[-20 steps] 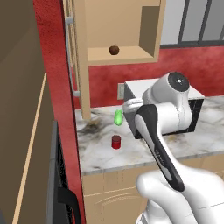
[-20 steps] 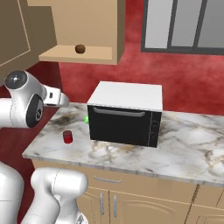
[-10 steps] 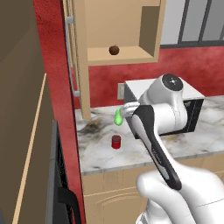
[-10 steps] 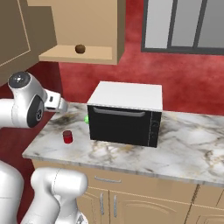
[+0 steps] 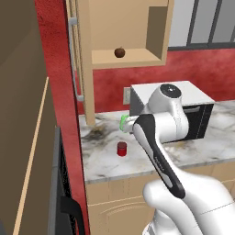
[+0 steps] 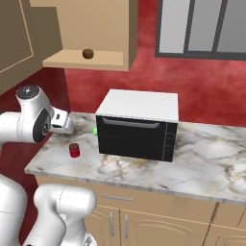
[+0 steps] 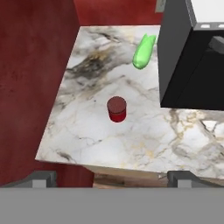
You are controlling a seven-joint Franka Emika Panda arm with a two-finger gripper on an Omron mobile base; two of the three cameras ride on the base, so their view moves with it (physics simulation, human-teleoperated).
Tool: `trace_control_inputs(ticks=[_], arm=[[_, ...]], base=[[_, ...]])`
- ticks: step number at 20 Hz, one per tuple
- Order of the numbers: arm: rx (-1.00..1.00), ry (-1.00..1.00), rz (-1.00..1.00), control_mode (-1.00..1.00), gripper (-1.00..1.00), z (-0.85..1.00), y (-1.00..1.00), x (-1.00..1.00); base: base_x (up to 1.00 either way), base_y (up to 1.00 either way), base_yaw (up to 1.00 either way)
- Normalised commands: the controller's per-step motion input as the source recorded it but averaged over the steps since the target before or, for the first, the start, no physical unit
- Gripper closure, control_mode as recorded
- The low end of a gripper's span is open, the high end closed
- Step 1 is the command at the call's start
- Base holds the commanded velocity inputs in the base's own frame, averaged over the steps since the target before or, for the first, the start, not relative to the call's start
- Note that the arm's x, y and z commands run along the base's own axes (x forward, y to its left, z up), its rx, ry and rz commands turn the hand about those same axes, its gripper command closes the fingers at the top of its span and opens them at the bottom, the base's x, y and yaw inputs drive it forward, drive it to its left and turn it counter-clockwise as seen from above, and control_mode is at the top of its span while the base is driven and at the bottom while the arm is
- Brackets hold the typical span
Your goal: Pick the canned food and jam from the counter and place them in the cabinets closest to them.
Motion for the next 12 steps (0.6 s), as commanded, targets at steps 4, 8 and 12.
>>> trace_control_inputs(ticks=[4,8,12], arm=[[0.00,0.08,0.00,-1.00,-1.00,-0.40,0.08,0.05],[0.00,0.05,0.00,-1.00,-1.00,-0.31,0.09,0.17],[-0.01,0.02,-0.01,-1.00,-1.00,-0.24,0.07,0.30]], base=[[0.00,0.00,0.00],[0.00,0.00,0.00],[0.00,0.00,0.00]])
